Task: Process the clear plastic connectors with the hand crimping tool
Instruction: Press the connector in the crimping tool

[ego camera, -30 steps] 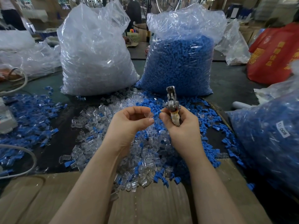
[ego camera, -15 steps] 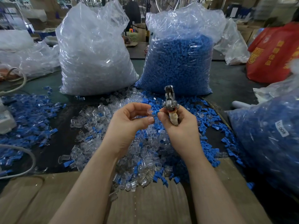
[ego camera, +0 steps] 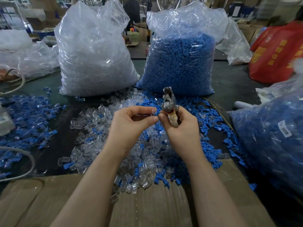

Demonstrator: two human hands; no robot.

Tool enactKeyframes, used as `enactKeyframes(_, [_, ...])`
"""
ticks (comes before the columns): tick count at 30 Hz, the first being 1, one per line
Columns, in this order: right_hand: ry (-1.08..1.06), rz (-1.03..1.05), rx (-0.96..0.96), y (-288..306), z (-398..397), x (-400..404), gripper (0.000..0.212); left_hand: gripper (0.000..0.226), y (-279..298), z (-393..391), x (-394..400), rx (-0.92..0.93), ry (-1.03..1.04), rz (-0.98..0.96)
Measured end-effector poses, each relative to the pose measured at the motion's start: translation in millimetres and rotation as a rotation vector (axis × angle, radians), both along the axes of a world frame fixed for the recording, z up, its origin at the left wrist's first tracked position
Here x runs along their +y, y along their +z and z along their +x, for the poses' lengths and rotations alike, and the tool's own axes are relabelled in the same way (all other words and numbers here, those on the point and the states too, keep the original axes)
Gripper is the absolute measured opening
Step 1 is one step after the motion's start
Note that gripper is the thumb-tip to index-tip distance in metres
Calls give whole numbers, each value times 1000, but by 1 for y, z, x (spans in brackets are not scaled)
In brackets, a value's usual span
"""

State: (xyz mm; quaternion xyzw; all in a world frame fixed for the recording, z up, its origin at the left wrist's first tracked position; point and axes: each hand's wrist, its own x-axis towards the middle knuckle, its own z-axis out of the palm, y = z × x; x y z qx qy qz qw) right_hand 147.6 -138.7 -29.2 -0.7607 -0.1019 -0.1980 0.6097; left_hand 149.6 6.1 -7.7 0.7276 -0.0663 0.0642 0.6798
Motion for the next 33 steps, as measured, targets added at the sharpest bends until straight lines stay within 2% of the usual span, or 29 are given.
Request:
enactKeyframes(6, [-14, -46, 15, -1, 1, 0, 22, 22, 0, -1, -1, -7, 42, 4])
enactKeyframes(12, [-20, -82, 52, -4, 1, -2, 13, 24, -1, 0, 0, -9, 60, 21])
enactKeyframes(19, [-39, -95, 101, -5, 2, -8, 3, 25, -3, 2, -1, 36, 97, -98])
enactKeyframes(23, [-43, -165, 129, -3, 1, -13, 21, 27, -3, 2, 1, 20, 72, -122])
enactKeyframes(27, [8, -342, 185, -7, 3, -17, 7, 28, -3, 3, 2, -18, 48, -119])
enactKeyframes(33, [31, -404, 211, -7, 3, -16, 15, 30, 0, 2, 5, -86, 24, -84])
